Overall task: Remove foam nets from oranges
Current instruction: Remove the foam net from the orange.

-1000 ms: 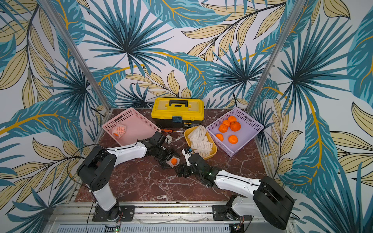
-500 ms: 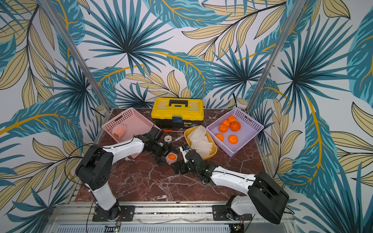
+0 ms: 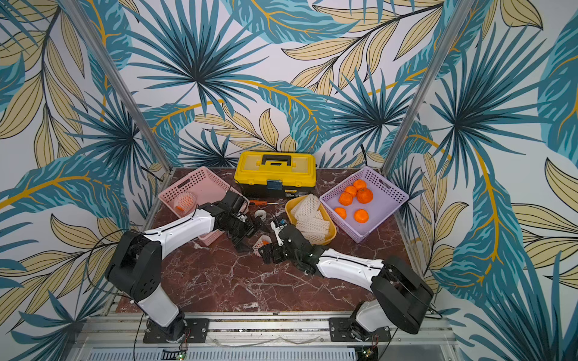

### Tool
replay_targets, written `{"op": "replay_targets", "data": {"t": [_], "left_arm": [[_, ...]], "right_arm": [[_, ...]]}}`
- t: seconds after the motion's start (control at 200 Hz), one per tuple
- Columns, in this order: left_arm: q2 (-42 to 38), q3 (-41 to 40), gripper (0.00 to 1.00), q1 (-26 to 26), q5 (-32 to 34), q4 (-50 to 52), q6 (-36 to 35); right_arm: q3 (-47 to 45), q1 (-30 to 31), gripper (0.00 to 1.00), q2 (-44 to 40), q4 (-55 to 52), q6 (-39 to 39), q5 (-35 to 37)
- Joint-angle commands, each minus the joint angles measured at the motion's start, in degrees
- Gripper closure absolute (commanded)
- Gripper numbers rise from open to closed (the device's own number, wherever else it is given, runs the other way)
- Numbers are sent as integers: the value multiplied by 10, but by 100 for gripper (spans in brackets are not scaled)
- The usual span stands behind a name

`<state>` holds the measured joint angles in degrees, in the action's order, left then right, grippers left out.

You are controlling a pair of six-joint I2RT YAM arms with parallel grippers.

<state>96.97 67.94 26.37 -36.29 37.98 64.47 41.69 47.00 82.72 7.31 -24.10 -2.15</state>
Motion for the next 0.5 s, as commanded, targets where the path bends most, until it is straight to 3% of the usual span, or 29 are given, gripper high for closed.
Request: {"op": "replay_targets", "data": {"t": [0.0, 0.255, 0.496], "left_arm": [[-8, 11, 0, -7, 5, 15, -14], [-4, -4, 0, -9, 3, 15, -20], [-24, -10, 0, -25, 13, 16, -20]], "right_arm": [[20, 8, 0, 24, -18, 35, 3], [49, 9, 2, 90, 1, 11, 68], [48, 12, 20, 108, 37, -7, 79]]}}
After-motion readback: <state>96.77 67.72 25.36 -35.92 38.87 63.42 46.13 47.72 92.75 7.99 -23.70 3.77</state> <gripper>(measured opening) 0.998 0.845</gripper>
